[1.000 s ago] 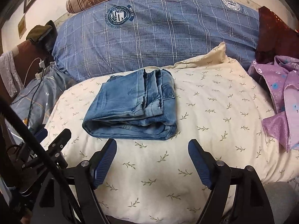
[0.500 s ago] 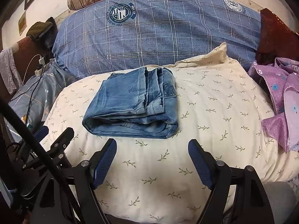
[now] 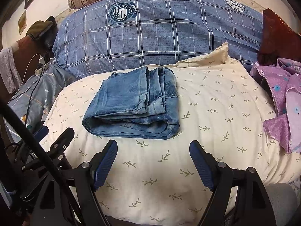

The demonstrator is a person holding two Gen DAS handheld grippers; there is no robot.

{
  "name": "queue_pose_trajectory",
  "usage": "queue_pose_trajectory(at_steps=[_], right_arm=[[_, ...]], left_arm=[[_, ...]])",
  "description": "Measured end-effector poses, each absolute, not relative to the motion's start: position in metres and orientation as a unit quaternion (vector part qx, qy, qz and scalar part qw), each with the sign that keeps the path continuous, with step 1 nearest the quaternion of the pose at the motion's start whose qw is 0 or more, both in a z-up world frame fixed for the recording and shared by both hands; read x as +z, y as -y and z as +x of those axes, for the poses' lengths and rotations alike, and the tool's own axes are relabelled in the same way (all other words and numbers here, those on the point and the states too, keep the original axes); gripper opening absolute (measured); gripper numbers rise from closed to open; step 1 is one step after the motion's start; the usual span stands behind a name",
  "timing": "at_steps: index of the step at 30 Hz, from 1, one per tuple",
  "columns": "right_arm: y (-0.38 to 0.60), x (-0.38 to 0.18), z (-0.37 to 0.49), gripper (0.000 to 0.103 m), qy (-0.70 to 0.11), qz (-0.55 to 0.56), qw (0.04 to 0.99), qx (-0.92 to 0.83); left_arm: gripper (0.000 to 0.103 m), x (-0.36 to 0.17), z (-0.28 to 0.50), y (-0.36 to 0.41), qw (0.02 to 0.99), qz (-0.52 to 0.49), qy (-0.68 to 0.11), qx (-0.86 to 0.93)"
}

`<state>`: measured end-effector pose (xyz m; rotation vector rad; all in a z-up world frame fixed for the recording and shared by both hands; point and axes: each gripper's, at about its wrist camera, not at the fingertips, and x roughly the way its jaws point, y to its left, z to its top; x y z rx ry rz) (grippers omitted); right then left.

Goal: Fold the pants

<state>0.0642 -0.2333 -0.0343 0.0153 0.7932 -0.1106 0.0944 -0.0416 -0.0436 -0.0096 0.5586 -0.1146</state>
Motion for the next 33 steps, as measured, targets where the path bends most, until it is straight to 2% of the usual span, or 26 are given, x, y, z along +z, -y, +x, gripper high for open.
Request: queue_pose_trajectory(at_steps=[26,33], right_arm=[[0.235,-0.037,0.066,0.08,-0.39,0.006,0.919,-0.055],[0.249,-0.045,0.069,0.08,-0.393,0.053,0.917,-0.025]], left_arm=[[0.075,-0.045,0.093,0.05,0.958,0.01,-0.282,-0.061],[0.076,-0.042,0.103,0.054,0.954,0.031,-0.289,-0.073]])
